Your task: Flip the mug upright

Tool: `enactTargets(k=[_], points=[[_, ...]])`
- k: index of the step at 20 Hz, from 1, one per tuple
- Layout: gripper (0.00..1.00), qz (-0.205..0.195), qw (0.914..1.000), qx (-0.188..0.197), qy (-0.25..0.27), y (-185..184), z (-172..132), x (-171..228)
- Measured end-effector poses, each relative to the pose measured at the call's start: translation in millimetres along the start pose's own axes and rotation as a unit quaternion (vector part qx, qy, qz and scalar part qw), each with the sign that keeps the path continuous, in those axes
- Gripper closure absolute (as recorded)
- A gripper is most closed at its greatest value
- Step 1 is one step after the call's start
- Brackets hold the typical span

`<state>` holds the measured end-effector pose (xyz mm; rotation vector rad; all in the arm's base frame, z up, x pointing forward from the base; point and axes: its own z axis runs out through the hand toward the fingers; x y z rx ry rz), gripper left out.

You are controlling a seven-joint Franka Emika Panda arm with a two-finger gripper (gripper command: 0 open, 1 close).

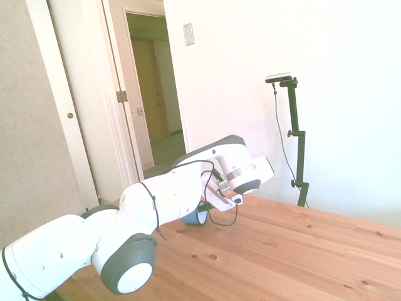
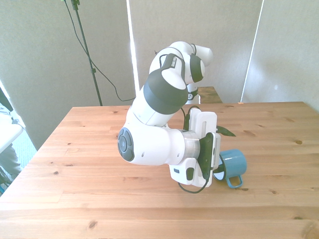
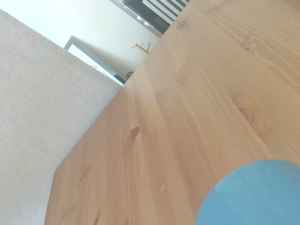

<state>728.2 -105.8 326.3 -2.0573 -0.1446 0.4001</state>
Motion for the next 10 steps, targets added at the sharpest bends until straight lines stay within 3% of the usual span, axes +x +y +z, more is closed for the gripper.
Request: enactTargets(k=[10], points=[[0.0, 0.005, 1.0, 0.001, 0.007, 9.5, 5.4, 6.2]])
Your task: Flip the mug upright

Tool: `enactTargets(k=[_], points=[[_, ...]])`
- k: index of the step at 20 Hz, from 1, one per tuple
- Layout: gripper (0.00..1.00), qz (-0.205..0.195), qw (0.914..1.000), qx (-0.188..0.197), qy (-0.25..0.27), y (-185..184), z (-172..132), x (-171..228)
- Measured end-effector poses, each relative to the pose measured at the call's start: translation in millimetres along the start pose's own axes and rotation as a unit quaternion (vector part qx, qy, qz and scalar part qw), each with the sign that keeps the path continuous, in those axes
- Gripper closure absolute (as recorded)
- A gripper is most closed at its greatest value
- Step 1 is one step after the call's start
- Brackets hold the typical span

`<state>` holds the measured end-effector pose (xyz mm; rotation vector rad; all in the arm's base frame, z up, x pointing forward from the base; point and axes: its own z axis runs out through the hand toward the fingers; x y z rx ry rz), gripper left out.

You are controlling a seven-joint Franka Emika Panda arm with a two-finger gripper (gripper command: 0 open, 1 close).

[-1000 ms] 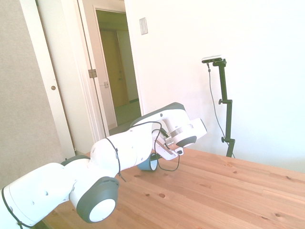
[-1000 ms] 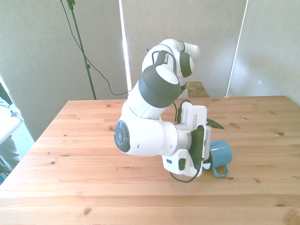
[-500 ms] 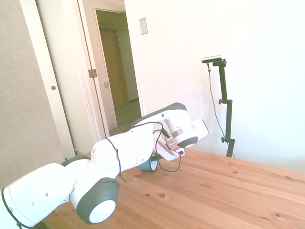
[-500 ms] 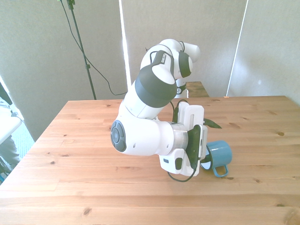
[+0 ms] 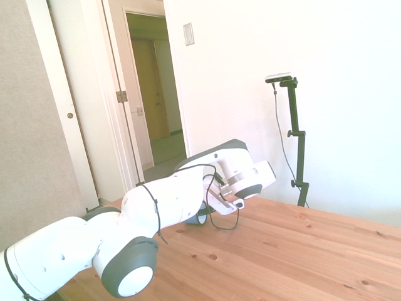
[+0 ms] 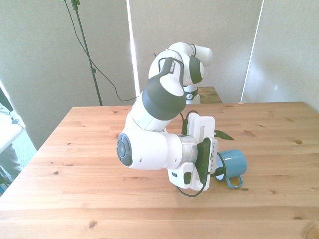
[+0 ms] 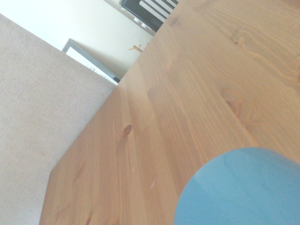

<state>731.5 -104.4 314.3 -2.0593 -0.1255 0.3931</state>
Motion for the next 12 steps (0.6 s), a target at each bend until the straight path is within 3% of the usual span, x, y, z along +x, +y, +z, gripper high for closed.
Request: enactTargets(k=[10, 11, 12], points=[[0.0, -0.009, 0.9999, -0.007, 0.012, -10, 8, 10], [1.0, -0.01, 0.9999, -0.007, 0.011, -11, 9, 11], [1.0, -0.01, 0.9999, -0.007, 0.011, -12, 10, 11]])
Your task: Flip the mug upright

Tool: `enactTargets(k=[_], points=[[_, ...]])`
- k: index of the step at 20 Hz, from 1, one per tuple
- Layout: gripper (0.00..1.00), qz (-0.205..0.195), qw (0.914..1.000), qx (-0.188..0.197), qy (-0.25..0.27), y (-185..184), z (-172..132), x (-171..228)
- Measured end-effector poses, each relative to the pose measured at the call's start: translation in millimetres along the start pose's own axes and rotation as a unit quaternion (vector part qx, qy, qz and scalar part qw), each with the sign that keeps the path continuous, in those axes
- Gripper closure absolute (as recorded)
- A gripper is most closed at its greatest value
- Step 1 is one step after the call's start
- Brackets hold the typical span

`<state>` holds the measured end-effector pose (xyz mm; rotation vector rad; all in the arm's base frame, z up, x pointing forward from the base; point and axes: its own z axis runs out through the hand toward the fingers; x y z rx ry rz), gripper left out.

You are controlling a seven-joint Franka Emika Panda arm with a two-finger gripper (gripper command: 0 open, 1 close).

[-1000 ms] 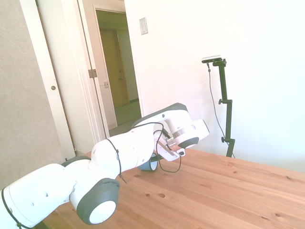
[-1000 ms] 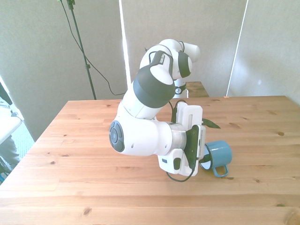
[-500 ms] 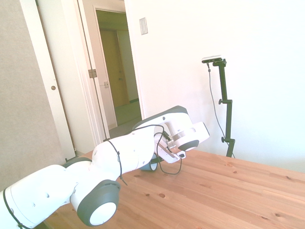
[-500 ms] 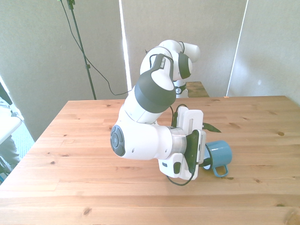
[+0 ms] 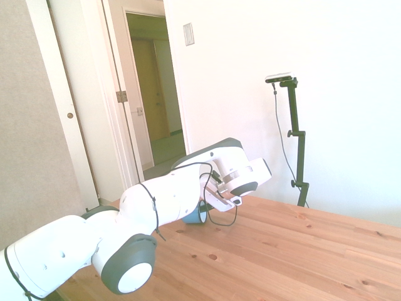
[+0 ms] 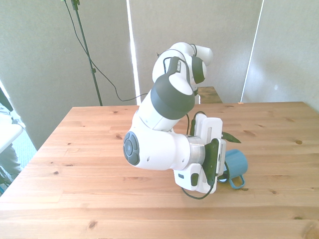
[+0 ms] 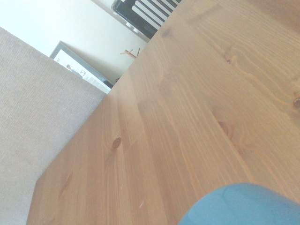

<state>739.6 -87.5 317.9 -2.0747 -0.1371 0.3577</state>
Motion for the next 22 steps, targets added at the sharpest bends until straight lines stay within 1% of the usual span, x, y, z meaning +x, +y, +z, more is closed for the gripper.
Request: enactTargets(k=[4, 13, 17, 22], points=[[1.0, -0.005, 1.0, -0.001, -0.002, -2, 2, 1], [1.0, -0.009, 0.9999, 0.001, -0.006, 6, -3, -4], [1.0, -0.011, 0.9999, 0.003, -0.004, 11, -10, -9], [1.0, -0.015, 0.9998, 0.011, -0.004, 27, -29, -24]])
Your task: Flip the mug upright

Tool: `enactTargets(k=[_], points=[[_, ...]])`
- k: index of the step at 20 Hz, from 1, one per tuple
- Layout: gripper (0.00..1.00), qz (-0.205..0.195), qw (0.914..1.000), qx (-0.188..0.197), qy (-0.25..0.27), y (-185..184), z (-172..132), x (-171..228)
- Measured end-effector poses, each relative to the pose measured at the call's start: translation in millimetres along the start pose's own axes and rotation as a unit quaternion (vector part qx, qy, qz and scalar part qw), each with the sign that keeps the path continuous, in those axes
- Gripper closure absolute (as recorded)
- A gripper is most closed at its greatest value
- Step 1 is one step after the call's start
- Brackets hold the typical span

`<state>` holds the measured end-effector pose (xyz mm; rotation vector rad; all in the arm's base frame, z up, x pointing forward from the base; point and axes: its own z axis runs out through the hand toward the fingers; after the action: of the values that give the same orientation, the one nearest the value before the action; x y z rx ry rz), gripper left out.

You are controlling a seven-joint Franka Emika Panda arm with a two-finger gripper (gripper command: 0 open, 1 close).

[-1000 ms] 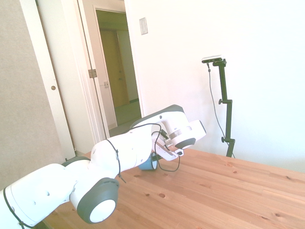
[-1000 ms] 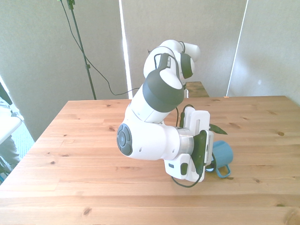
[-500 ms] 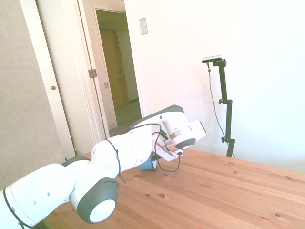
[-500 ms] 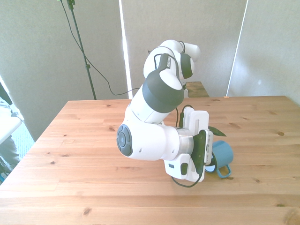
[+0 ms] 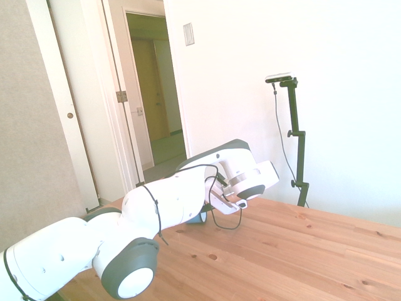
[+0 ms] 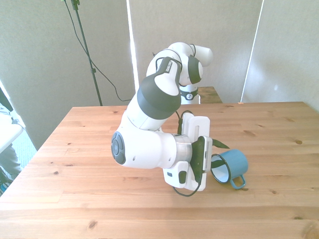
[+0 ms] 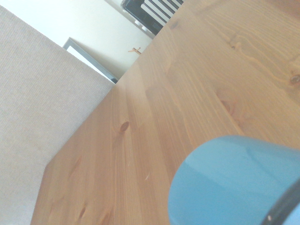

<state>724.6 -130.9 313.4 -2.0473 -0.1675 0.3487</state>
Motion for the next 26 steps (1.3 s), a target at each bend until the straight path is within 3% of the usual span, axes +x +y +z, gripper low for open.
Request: enactTargets(k=[16, 26], points=[[1.0, -0.009, 0.9999, 0.001, -0.011, -6, 7, 2], [1.0, -0.025, 0.9989, -0.03, 0.026, -46, -28, -10]])
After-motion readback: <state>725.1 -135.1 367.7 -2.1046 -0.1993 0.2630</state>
